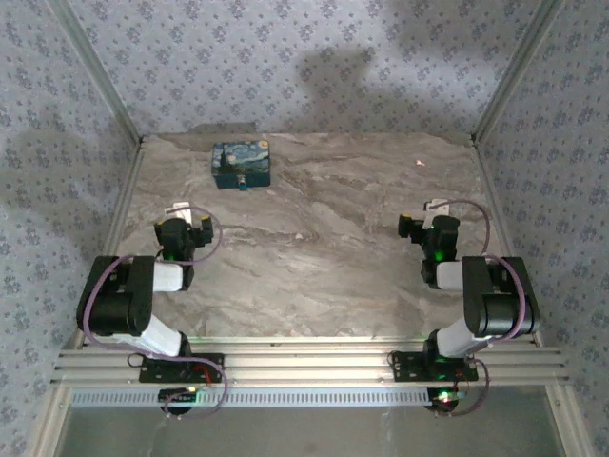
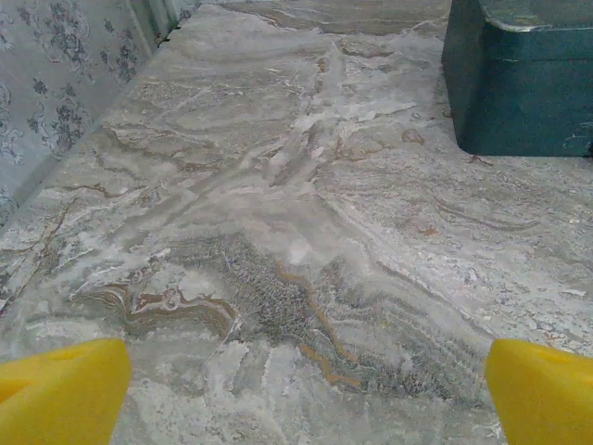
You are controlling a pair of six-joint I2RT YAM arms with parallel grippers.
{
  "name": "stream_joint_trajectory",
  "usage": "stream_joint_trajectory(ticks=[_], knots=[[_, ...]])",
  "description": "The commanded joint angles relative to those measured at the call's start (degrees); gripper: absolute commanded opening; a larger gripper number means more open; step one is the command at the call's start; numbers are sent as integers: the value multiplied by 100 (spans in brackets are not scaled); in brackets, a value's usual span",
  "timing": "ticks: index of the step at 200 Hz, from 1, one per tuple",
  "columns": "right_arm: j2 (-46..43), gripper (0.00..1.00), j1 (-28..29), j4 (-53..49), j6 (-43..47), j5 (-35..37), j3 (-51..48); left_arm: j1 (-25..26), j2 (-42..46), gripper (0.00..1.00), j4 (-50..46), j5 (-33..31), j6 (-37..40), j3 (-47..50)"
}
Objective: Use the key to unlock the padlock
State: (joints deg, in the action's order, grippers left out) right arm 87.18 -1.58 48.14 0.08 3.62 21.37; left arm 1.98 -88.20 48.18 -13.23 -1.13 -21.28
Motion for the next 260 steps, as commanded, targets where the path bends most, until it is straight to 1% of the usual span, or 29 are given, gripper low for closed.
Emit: stream_joint_trajectory(ticks=[1,240,260], knots=[[20,100,-6,-55,89,-1,61,-35,38,98,95,61,-94,-122],[24,100,-8,-59,89,-1,61,-37,31,98,95,61,-98,-122],[19,100,-7,-59,89,3,61,-85,33,98,56,163,-111,-139]])
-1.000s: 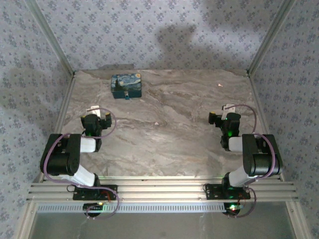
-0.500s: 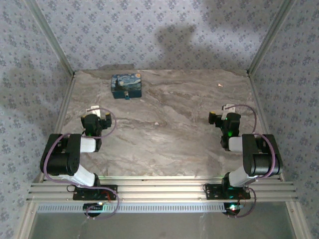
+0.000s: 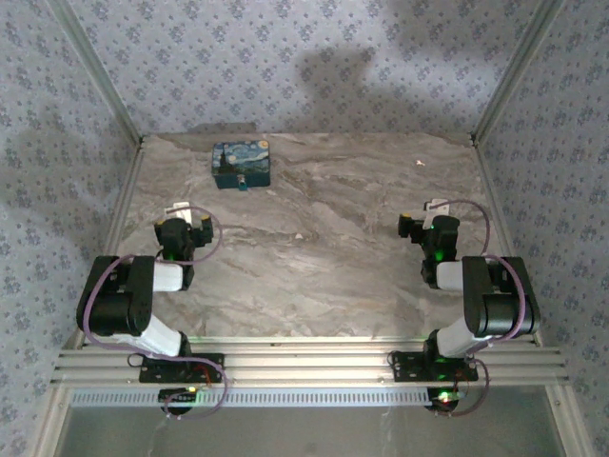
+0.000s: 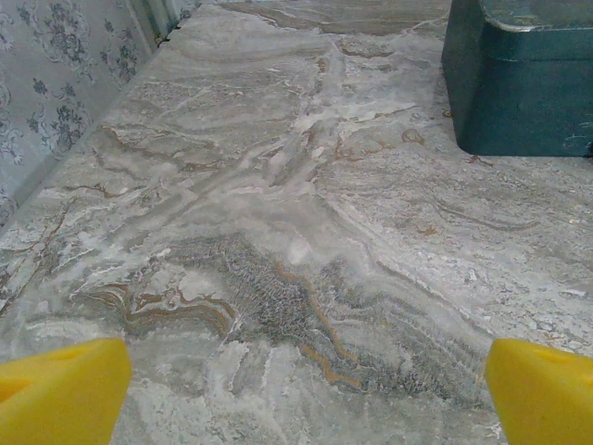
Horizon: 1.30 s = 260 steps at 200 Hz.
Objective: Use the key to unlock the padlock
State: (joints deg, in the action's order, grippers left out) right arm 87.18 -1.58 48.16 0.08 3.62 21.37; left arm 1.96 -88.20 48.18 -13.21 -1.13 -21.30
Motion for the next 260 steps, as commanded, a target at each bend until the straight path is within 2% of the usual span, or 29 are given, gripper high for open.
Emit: stream_joint_trajectory(ticks=[1,73,94,110,131,152,160,172,184,195,238,248,260], knots=[[19,100,-8,-61,89,1,65,-86,37,98,49,174,-114,-137],[-10,100,-2,-68,104,-17,74,-154,36,98,-10,322,-143,-160],[-254,99,71,-905,247,-150,483,-169,52,98,-25,343,-149,-167],[-524,99,250,-2518,257,55,1246,-207,285,98,-733,396,-196,-443],[-521,100,425,-4235,-498,293,2332,-327,462,98,-2443,364,-368,-1346],[-206,99,609,-5126,-1232,225,3236,-337,425,98,-3543,416,-625,-2175],[1,98,708,-5416,-1494,317,3622,-396,357,98,-3826,634,-862,-2480],[405,96,874,-5928,-1835,325,4302,-521,160,98,-4239,1294,-1213,-3028],[877,94,1032,-6345,-2024,188,5093,-650,-207,98,-4682,1985,-1533,-3728],[1249,93,1194,-6649,-2135,119,5697,-713,-609,98,-5231,2359,-1699,-4470],[2569,92,1725,-7061,-2591,103,7332,-725,-2406,97,-6956,2864,-2030,-7227],[2823,92,1815,-7058,-2677,-28,7603,-731,-2855,95,-7292,3049,-2033,-7861],[3091,85,1910,-7057,-2750,-309,7893,-731,-3406,88,-7716,3388,-1940,-8682]])
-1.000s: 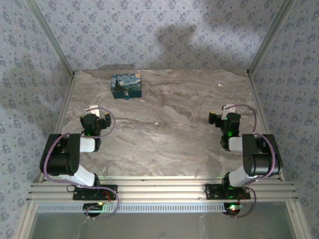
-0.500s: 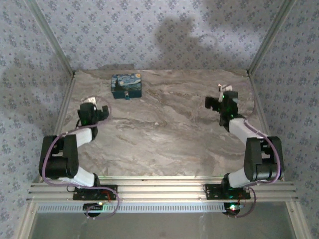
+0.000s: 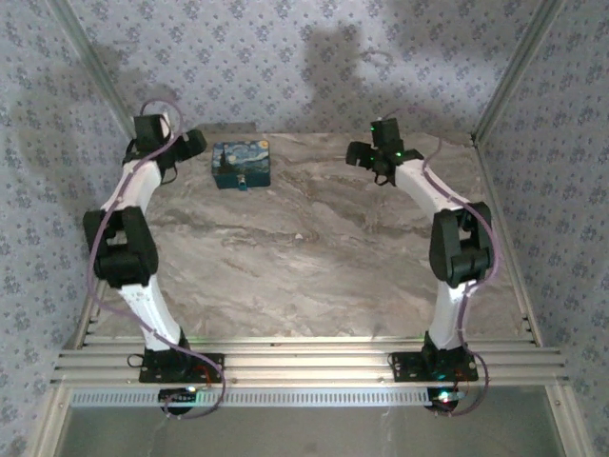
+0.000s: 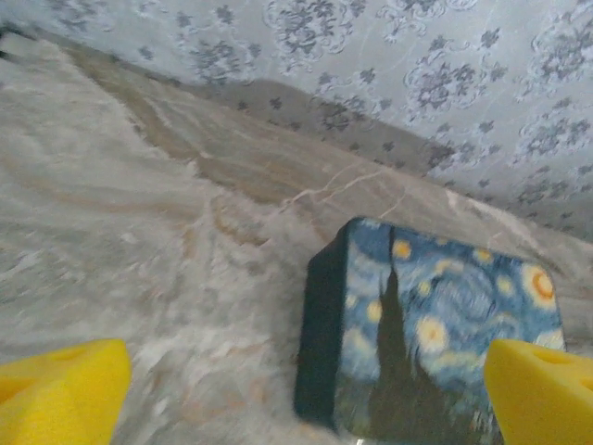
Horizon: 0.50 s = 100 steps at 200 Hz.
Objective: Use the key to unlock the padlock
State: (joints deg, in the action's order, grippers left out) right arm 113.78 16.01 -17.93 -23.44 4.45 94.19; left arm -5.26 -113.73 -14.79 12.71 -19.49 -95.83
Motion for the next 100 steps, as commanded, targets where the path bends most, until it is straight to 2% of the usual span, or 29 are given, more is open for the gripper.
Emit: stream_joint_trajectory(ticks=[1,20,56,73,100], knots=[[459,85,158,-448,-407,-418,636,-10,-914,88,-1465,826,-93,-1268],[858,77,330,-452,-512,-835,997,13,-1816,81,-2163,1217,53,-2637],[1247,76,569,-401,-704,-1060,1147,196,-3027,79,-3255,1664,296,-4432],[1322,76,596,-405,-782,-1170,1139,366,-3170,76,-3432,1850,423,-4564],[1217,76,603,-444,-863,-1240,980,680,-2970,69,-3434,1893,524,-4044]])
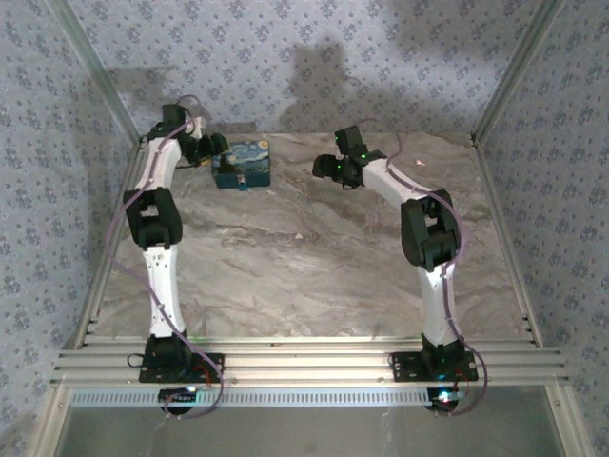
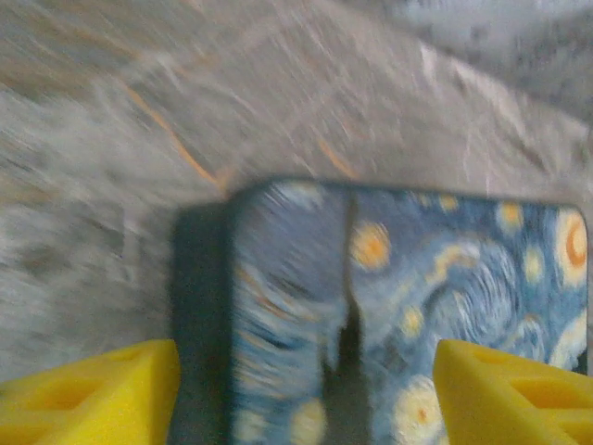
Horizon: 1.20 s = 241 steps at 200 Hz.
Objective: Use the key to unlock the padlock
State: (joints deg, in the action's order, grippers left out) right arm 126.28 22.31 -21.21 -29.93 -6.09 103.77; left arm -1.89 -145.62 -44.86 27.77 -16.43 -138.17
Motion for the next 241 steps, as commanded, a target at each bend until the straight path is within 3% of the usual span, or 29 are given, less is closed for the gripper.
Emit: stream_joint_trajectory(ticks=[1,61,127,181,211,241], knots=[[-42,76,-25,-118,-214,-189,18,354,232,69,-422,383,218,222],[-766,75,-27,36,-181,-418,-939,1067,1585,67,960,315,-98,2858],[-1034,75,-33,-290,56,-881,-996,1833,2113,64,1113,-30,-203,3771],[-1087,70,346,-400,208,-1325,-1192,1877,2710,63,1162,-479,-216,4572],[-1240,70,426,-717,366,-1073,-1077,1816,2906,66,920,-726,-49,4615],[-1301,72,89,-1292,155,47,-553,1763,3104,68,697,-1051,103,4460]])
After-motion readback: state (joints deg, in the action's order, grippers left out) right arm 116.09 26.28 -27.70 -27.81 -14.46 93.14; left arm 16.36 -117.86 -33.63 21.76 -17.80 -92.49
